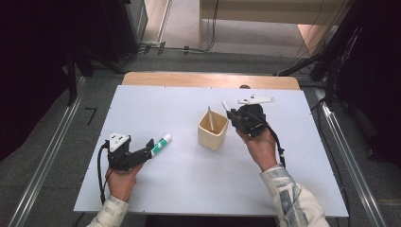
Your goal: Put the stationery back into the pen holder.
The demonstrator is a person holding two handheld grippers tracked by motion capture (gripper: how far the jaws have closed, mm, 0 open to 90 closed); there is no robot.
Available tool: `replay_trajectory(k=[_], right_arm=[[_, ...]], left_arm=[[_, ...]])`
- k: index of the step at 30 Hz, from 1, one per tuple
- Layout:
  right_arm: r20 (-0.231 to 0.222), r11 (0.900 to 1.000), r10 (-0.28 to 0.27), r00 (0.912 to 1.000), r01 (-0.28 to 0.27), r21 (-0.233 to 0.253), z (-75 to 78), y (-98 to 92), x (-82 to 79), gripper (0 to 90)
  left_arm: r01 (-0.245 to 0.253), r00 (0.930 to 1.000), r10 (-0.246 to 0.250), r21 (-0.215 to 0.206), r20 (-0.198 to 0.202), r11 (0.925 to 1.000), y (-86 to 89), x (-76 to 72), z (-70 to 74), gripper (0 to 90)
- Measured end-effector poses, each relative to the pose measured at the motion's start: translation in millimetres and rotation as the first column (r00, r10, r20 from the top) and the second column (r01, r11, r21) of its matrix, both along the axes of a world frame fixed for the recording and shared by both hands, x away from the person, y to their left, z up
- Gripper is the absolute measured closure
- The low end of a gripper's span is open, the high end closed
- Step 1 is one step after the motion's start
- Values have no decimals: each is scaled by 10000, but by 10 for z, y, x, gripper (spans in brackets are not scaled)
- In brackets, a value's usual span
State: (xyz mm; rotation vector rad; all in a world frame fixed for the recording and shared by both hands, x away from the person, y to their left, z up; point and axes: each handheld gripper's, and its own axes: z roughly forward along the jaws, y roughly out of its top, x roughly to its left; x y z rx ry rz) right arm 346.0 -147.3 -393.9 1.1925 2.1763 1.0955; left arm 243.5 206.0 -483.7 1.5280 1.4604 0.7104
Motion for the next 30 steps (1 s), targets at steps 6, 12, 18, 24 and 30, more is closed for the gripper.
replay_trajectory(k=[6, 12, 18, 24, 30], right_arm=[[-62, 9999, 141, 9999, -141, 36, 37, 86, 64, 770], [15, 9997, 249, 9997, -249, 41, 90, 190, 100, 770], [-11, 9994, 274, 9996, -273, 189, 130, 260, 159, 771], [-172, 9993, 163, 9997, -157, 341, 148, 324, 267, 770], [-271, 9990, -6, 9996, 18, 450, 134, 395, 383, 770]], left_arm=[[12, 10000, -12, -4, 21, 10000, 2, 3, -1, 142], [-15, 10000, 15, -6, 41, 10000, 5, 5, 0, 142], [-4, 10000, 5, -20, 61, 10000, 7, 6, 0, 142], [-1, 10000, 1, -21, 65, 10000, 8, 7, 1, 142], [-9, 10000, 9, -19, 52, 10000, 12, 10, -1, 142]])
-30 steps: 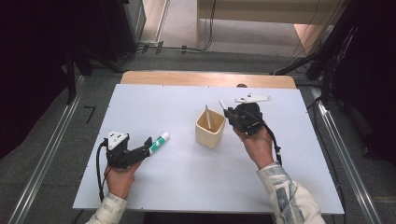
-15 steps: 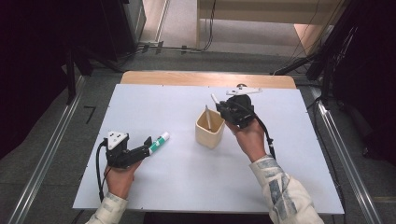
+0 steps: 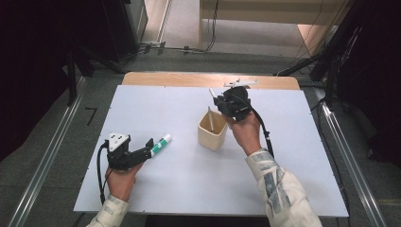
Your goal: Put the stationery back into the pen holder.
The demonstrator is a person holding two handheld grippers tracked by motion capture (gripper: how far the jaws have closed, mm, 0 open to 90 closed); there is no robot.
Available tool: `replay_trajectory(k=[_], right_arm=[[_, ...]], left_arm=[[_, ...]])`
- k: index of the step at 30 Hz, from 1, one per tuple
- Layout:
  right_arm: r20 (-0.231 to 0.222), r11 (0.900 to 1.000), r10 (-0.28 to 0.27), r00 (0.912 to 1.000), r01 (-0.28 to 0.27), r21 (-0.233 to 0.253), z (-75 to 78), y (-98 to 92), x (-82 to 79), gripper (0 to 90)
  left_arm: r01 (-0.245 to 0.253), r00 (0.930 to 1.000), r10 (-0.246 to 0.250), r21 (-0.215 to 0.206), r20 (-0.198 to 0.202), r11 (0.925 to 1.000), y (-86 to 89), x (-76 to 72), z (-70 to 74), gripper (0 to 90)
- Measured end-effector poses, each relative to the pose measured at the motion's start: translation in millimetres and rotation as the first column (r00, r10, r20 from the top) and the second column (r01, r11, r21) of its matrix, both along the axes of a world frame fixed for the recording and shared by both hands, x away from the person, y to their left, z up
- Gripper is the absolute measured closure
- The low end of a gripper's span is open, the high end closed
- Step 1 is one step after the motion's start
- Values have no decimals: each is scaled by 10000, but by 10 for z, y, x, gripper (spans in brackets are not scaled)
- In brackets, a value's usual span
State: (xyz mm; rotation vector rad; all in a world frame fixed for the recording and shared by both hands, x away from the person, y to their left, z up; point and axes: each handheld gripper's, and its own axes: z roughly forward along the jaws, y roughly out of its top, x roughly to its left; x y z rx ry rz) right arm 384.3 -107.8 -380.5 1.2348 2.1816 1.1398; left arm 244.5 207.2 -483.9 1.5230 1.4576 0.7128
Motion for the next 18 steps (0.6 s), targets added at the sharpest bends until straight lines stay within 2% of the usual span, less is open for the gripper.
replay_trajectory(k=[4, 18], right_arm=[[-41, 9999, -67, 10000, 67, 83, -19, 48, 61, 770], [-322, 9944, -498, 9982, 525, 920, -67, 122, 219, 769]], left_arm=[[8, 10000, -7, -2, 11, 10000, 3, 1, -1, 142], [5, 10000, -5, -3, -16, 10000, 3, 4, -3, 142]])
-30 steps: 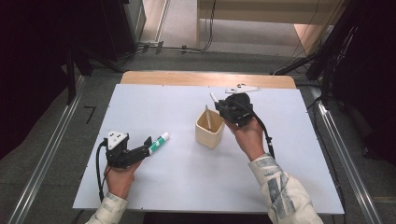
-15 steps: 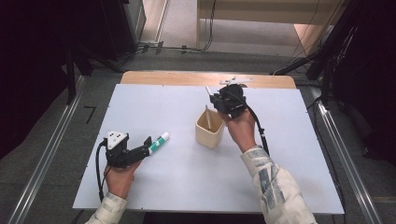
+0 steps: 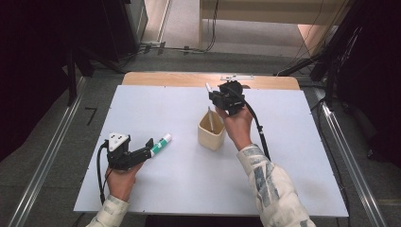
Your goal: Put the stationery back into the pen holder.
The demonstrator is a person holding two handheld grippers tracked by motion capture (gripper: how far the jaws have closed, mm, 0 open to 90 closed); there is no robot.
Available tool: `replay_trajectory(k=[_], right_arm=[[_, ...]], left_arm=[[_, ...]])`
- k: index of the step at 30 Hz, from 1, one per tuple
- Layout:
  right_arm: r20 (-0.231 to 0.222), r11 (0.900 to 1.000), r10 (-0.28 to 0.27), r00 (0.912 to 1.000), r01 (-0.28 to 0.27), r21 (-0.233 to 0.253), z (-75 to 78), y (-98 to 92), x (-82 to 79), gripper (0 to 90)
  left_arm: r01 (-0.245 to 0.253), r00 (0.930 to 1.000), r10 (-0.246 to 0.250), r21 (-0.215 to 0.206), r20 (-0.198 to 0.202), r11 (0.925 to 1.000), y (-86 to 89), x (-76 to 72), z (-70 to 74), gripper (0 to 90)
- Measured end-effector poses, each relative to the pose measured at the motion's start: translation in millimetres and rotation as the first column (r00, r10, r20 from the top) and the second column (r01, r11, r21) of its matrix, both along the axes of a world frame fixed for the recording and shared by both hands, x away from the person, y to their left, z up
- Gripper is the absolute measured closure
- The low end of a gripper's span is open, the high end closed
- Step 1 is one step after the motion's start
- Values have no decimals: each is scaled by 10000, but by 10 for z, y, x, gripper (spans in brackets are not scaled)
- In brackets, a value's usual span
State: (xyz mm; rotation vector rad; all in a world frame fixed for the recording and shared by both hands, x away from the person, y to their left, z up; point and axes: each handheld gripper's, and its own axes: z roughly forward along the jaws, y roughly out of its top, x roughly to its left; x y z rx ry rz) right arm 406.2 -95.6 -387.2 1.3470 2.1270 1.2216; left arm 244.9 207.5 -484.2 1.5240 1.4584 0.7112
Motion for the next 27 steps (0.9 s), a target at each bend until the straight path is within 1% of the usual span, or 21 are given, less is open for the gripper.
replay_trajectory(k=[4, 8, 10, 12, 14, 19, 27], right_arm=[[-40, 9999, -145, 9999, 145, 14, -22, -8, 27, 768], [34, 9998, -190, 9998, 190, -12, -34, 3, 25, 768], [145, 9997, -228, 9996, 229, -49, -45, 10, 24, 768], [82, 9997, -246, 9997, 246, -21, -60, 16, 28, 768], [126, 9996, -282, 9995, 283, -36, -81, 19, 27, 768], [-12, 9994, -347, 9994, 347, -48, -128, 10, 40, 764], [-47, 9996, -277, 9996, 277, 40, -141, -29, 6, 757]], left_arm=[[15, 10000, -15, 8, -9, 10000, 0, 3, -3, 142], [23, 10000, -23, 1, 10, 10000, -2, 4, -3, 143], [22, 10000, -22, 2, 8, 10000, -3, 3, -3, 142], [25, 10000, -25, -1, 5, 10000, -2, 2, -2, 142], [15, 10000, -15, 2, -8, 10000, -1, 2, -2, 142], [28, 10000, -28, -2, -1, 10000, 0, 5, -4, 142], [20, 10000, -20, 1, -10, 10000, 0, 5, -4, 142]])
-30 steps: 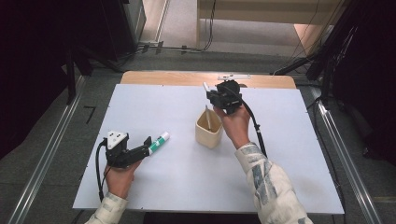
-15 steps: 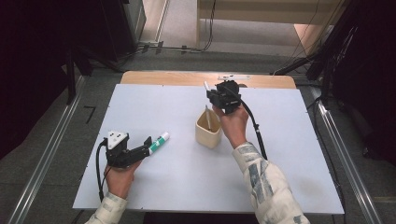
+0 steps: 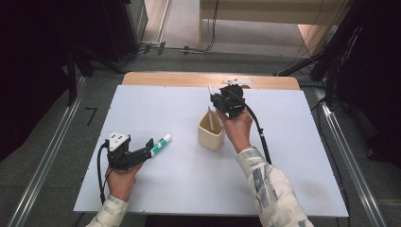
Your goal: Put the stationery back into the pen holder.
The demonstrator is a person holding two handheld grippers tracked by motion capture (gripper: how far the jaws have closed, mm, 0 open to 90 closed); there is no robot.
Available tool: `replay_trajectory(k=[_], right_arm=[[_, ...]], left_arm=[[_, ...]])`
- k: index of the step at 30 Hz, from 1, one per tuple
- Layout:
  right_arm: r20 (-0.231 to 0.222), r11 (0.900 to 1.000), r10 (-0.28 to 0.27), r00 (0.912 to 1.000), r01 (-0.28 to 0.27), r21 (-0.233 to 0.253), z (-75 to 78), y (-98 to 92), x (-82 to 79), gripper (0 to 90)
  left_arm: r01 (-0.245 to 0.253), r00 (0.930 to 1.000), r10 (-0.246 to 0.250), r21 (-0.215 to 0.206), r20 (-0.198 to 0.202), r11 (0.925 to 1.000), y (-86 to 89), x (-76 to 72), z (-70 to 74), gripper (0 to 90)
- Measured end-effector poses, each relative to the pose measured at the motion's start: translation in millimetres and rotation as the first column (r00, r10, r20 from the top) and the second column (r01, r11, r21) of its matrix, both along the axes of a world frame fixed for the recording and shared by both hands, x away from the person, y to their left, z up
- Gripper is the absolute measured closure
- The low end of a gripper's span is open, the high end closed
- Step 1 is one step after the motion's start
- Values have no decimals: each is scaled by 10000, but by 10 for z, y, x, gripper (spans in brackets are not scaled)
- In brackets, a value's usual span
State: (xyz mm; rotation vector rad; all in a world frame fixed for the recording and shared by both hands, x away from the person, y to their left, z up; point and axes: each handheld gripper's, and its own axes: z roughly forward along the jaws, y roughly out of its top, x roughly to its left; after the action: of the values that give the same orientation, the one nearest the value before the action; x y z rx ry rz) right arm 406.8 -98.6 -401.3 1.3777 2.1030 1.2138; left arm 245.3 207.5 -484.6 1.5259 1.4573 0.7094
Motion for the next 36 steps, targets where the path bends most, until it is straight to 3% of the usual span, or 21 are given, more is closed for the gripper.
replay_trajectory(k=[8, 17, 23, 25, 27, 36], right_arm=[[-37, 9997, 195, 9998, -195, 159, -19, -73, -114, 752], [-89, 9979, 639, 9979, -638, 128, -28, -133, -231, 672], [135, 9957, 921, 9957, -920, -55, -13, -164, -294, 546], [16, 9939, 1093, 9940, -1093, 110, -11, -188, -310, 474], [126, 9927, 1188, 9928, -1191, 213, 2, -210, -346, 459], [375, 9888, 1457, 9886, -1443, -378, 4, -249, -447, 348]], left_arm=[[12, 10000, -12, 22, 6, 10000, -5, -1, 1, 142], [21, 10000, -21, 66, -47, 10000, -8, 1, -5, 142], [-21, 9999, 22, 97, -112, 10000, 4, 14, -20, 142], [-15, 9999, 17, 114, -141, 9999, 5, 16, -23, 142], [-16, 9999, 17, 122, -139, 9999, 2, 17, -24, 142], [-68, 9998, 71, 180, -166, 9998, 9, 24, -33, 142]])
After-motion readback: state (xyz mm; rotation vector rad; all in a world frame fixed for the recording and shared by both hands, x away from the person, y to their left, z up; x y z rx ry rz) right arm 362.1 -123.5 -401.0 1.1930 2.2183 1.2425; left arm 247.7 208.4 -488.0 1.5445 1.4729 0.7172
